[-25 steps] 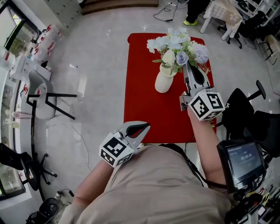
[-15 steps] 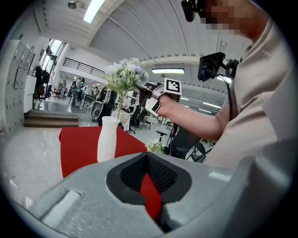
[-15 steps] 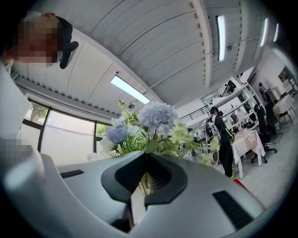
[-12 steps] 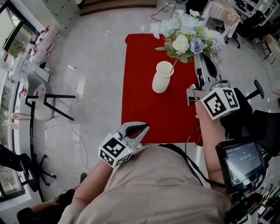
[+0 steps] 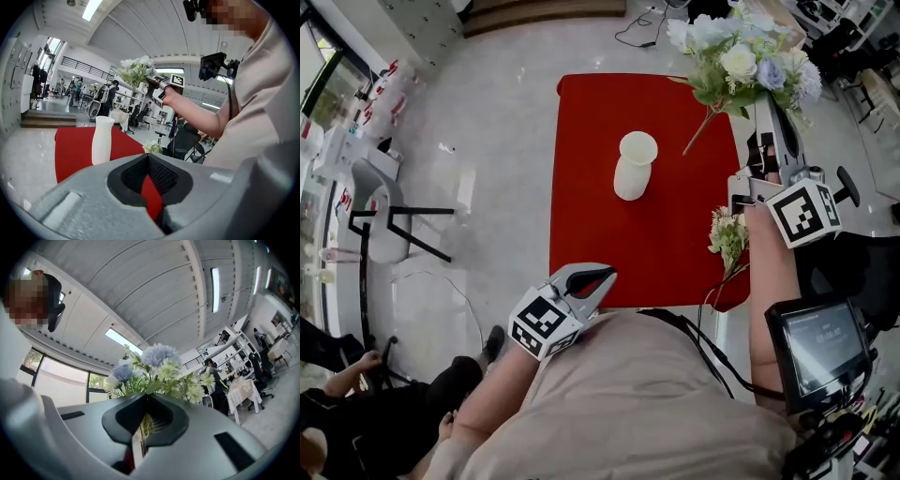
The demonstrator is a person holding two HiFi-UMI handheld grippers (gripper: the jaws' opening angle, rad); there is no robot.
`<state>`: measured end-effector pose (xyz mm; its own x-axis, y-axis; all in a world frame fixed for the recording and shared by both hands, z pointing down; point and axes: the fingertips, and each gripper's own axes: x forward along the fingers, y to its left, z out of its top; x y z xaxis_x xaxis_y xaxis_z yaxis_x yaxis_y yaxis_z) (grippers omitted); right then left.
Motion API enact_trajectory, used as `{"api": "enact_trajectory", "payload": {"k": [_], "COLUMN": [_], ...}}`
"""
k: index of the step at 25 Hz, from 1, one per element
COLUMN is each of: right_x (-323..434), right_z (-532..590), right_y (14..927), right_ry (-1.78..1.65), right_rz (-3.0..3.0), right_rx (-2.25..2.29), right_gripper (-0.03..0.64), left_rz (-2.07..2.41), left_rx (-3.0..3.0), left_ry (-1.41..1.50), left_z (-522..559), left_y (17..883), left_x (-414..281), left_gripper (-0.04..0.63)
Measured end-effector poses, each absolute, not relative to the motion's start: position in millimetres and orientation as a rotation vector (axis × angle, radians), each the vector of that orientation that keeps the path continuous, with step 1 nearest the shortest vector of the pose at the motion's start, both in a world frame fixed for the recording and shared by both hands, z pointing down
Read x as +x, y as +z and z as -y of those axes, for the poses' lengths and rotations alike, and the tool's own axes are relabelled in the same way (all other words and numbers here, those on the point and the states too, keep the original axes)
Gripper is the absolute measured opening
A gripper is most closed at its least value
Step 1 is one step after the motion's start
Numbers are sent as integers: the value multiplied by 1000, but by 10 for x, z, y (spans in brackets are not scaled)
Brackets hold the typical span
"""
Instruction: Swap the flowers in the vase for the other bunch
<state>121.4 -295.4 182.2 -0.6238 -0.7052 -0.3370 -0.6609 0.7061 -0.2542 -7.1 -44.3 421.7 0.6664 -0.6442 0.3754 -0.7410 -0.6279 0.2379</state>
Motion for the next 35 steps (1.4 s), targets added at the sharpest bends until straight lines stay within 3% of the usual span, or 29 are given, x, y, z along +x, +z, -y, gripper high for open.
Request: {"api": "enact_trajectory", "payload": {"k": [16, 35], "right_x": [1683, 1586], "right_z": [3943, 4703], "right_y": [3292, 5449], "right_ry": [-456, -950], "right_rz": [-2601, -2782], "right_rx": [-1337, -1520], "right_gripper": [15, 17], "left_rz": [1178, 1352], "left_rx": [2462, 2278], "left_ry": [361, 382], "left_z": [564, 577], "left_y": [4199, 4304], "left_x": [85, 107], "left_gripper": [8, 8]}}
